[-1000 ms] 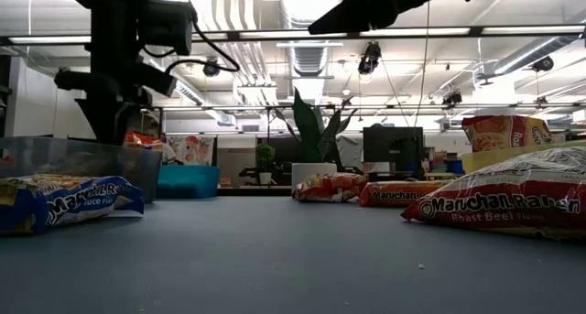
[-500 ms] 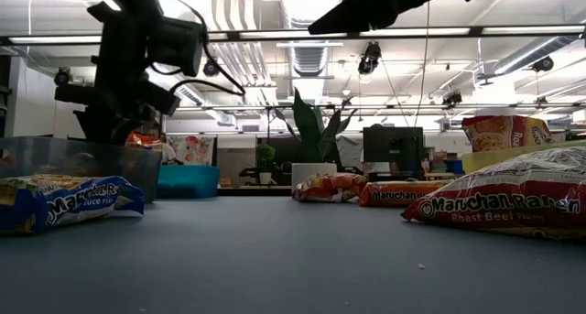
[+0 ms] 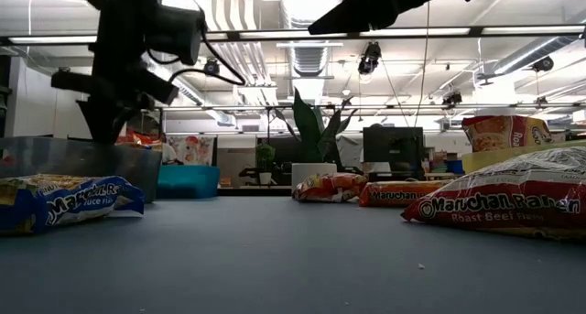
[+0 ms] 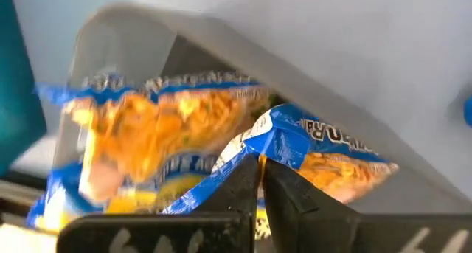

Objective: Sort Maruchan noodles
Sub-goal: Put the blue noodle pack into the black bin

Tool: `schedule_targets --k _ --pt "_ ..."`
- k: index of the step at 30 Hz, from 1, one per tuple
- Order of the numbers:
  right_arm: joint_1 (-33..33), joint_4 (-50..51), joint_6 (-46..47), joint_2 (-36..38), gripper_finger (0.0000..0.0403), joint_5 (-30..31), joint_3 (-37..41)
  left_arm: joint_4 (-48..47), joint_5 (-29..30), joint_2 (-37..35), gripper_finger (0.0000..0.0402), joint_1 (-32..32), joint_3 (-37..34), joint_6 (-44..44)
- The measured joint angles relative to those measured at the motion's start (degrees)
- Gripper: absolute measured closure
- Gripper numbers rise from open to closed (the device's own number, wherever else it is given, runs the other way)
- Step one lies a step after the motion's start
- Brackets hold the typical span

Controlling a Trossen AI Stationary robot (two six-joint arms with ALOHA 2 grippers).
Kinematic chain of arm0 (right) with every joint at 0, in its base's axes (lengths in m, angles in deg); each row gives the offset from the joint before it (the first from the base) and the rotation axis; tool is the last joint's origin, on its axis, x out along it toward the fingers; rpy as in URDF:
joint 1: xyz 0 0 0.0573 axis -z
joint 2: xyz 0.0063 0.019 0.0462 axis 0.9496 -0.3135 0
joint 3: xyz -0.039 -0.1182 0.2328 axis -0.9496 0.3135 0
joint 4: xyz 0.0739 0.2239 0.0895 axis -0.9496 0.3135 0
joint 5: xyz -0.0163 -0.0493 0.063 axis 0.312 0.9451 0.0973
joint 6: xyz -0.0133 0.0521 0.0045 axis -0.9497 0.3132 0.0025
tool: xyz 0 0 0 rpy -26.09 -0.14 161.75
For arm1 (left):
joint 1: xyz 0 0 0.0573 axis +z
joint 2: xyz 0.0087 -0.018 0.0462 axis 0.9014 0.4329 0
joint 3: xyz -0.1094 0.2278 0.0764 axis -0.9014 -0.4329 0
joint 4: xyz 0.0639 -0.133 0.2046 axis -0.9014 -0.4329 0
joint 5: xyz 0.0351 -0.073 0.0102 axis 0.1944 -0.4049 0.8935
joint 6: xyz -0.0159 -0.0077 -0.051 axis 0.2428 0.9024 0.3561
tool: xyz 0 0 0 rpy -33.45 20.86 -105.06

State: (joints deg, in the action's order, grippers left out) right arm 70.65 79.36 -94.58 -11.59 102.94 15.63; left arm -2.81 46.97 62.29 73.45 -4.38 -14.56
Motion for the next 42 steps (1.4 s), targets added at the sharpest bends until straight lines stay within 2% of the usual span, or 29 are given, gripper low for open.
schedule_targets --k 2,7,19,24,42 --pt "0.00 0.00 0.00 0.00 0.0133 0.00 0.00 -2.38 -0.58 -0.12 0.0401 -0.40 1.37 1.90" --pt "0.00 0.02 0.08 0.00 0.0133 0.00 0.00 -7.74 -6.39 -0.10 0.0401 -2.03 4.15 8.98" --pt "0.00 1.68 1.15 0.00 0.0133 0.02 0.00 -13.30 -10.73 -0.21 0.0402 -10.66 7.82 19.91" --pt "0.00 1.70 1.93 0.00 0.0133 0.02 0.00 -15.77 -14.90 -0.21 0.0401 -13.61 8.17 26.77" --pt "0.00 2.36 2.71 0.00 0.0133 0.02 0.00 -16.00 -14.10 -0.21 0.0401 -22.00 8.17 47.68"
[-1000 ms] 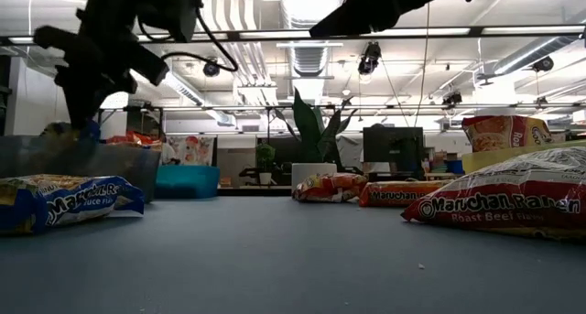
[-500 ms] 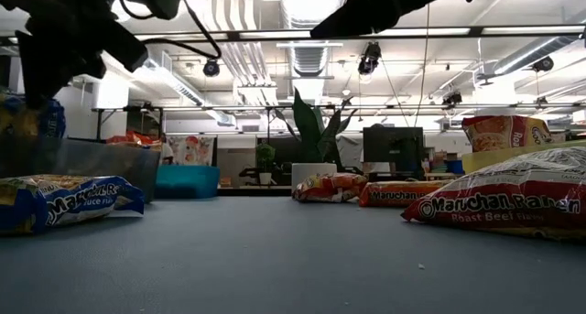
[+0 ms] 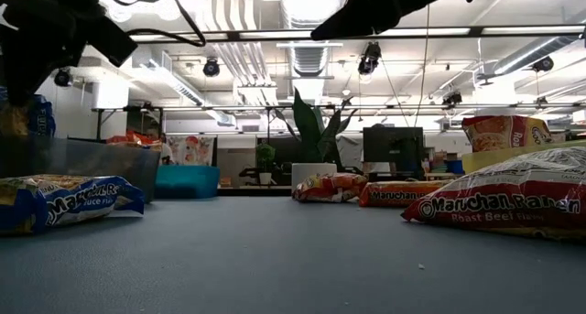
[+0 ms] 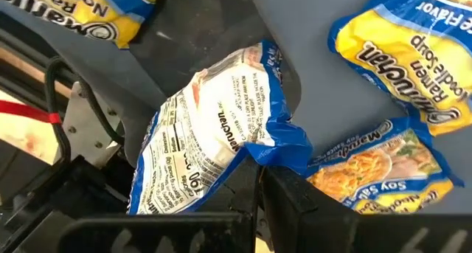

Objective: Sort Maruchan noodles
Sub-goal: Put the blue noodle pack into the black bin

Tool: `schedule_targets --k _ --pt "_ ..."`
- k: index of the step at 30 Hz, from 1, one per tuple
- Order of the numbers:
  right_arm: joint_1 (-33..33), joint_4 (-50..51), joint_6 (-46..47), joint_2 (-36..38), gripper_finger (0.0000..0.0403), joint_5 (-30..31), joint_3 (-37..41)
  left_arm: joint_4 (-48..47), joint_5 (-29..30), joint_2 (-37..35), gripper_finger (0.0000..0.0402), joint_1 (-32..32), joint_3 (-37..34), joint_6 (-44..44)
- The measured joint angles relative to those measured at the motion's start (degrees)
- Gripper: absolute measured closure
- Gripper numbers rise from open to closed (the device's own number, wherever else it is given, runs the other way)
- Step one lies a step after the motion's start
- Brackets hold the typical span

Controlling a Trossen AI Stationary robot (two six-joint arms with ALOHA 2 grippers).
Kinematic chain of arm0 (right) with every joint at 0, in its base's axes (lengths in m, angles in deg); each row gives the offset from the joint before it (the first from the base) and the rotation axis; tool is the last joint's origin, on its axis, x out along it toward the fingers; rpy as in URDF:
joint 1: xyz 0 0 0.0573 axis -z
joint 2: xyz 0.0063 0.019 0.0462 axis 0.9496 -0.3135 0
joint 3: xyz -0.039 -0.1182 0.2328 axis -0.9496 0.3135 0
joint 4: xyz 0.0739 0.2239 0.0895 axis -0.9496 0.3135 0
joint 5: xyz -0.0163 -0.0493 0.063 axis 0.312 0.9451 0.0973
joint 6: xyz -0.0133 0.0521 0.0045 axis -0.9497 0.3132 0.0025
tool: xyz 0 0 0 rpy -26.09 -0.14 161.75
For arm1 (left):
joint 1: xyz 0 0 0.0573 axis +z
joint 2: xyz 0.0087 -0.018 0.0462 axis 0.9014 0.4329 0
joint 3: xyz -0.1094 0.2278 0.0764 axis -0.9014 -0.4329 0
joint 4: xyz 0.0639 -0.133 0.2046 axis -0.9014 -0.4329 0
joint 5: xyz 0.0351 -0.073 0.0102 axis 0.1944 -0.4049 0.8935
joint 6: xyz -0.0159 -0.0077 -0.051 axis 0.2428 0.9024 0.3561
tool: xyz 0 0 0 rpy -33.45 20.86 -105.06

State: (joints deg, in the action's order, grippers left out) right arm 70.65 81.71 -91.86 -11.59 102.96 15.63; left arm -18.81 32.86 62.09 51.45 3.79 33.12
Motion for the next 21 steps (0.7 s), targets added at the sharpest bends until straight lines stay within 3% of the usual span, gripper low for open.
schedule_targets --k 10,21 --pt "0.00 0.20 0.14 0.00 0.0133 0.00 0.00 0.44 2.87 0.57 0.0401 -4.12 -0.87 8.31" --pt "0.00 0.20 0.28 0.00 0.0133 0.00 0.00 1.18 3.52 4.01 0.0398 -5.83 -3.71 8.12"
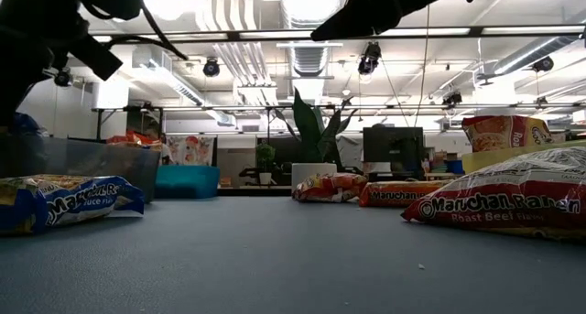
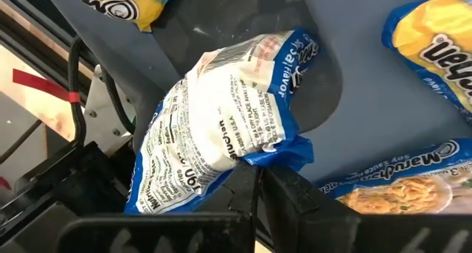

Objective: Sort Maruchan noodles
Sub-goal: Put the blue noodle pack into the black bin, then put the red noodle pack into the yellow bin

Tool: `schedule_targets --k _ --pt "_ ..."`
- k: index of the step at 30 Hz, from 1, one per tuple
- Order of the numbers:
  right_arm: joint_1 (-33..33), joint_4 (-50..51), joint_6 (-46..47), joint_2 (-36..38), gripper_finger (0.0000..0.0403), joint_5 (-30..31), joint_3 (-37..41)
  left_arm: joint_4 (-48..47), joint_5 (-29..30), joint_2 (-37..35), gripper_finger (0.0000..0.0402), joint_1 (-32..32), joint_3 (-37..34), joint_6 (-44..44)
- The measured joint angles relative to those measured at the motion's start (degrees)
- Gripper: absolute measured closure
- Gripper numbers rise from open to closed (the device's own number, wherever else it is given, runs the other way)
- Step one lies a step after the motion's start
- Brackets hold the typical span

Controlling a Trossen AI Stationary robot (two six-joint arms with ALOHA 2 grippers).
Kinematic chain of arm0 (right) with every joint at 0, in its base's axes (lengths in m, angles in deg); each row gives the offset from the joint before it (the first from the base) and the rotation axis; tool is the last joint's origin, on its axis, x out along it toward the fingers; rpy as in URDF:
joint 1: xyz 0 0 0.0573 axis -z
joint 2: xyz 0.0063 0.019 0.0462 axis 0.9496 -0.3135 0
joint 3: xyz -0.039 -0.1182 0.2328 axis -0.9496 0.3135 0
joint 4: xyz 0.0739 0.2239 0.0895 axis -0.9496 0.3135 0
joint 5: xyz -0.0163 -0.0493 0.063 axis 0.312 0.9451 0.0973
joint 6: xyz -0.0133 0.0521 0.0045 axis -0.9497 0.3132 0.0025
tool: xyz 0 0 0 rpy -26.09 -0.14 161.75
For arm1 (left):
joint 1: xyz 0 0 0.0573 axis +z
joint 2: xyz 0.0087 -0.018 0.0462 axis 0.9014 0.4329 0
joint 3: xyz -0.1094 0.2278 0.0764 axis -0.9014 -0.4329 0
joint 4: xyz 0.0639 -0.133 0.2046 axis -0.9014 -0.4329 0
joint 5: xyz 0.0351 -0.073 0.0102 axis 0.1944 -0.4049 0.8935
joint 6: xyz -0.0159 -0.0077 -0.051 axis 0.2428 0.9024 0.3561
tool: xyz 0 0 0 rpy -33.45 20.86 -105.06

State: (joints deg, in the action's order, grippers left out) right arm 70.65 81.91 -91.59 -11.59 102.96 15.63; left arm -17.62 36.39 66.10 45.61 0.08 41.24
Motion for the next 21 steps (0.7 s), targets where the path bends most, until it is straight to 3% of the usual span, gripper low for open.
schedule_targets --k 10,15,21 --pt "0.00 0.06 0.01 0.00 0.0133 0.00 0.00 0.12 -0.05 -0.49 0.0307 -0.66 1.77 0.32" --pt "0.00 0.40 0.01 0.00 0.0133 0.00 0.00 -0.42 -4.77 -0.52 0.0261 -1.16 3.67 0.34" --pt "0.00 0.42 0.42 0.00 0.0133 0.00 0.00 -0.51 -6.91 -0.52 0.0237 -3.18 8.79 0.98"
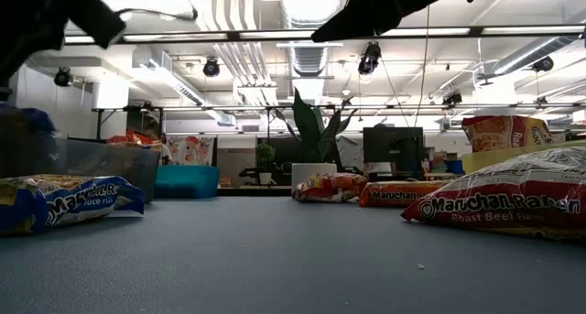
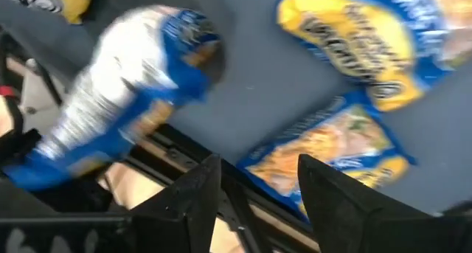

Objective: Sort Maruchan noodles
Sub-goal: Put the red noodle pack into the yellow bin

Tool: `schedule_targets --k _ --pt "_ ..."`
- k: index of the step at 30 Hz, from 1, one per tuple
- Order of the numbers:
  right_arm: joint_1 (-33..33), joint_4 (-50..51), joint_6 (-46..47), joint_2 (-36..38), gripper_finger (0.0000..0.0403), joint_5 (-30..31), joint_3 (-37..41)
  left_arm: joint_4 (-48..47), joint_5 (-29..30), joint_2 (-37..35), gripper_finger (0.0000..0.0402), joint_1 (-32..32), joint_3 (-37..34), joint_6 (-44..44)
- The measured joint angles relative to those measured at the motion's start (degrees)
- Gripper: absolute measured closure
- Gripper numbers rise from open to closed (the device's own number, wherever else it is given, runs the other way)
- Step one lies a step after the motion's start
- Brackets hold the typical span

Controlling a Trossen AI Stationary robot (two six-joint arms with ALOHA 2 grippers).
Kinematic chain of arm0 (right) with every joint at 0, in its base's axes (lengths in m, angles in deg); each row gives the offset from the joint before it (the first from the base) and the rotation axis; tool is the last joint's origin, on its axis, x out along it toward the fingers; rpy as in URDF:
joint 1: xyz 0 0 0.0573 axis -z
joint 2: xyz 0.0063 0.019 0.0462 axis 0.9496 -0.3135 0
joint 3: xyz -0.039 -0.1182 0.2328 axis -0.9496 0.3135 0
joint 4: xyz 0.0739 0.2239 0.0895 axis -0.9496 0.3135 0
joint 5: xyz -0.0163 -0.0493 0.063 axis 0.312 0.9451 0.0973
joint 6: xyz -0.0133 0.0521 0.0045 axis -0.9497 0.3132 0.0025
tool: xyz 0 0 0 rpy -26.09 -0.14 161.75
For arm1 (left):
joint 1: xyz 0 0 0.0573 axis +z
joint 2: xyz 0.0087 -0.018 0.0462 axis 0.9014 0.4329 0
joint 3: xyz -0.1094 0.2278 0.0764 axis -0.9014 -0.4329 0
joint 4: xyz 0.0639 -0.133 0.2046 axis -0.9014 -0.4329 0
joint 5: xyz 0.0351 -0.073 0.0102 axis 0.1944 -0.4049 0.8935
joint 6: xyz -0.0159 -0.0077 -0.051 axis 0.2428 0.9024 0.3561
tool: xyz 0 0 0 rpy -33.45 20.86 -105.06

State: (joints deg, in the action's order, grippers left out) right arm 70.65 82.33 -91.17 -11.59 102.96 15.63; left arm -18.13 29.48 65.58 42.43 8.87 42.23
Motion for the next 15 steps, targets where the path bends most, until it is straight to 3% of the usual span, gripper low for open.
schedule_targets --k 5,9,15 --pt "-0.01 0.00 0.82 0.00 0.0133 0.00 0.00 0.31 3.23 0.00 0.0241 -3.60 5.16 3.83" --pt "0.00 0.00 2.35 0.00 0.0133 0.00 0.00 6.29 15.17 -0.04 0.0245 -8.40 8.13 2.56" --pt "0.00 0.00 8.49 0.00 0.0133 0.00 0.00 20.34 34.27 -0.04 0.0245 -15.64 8.03 -8.66"
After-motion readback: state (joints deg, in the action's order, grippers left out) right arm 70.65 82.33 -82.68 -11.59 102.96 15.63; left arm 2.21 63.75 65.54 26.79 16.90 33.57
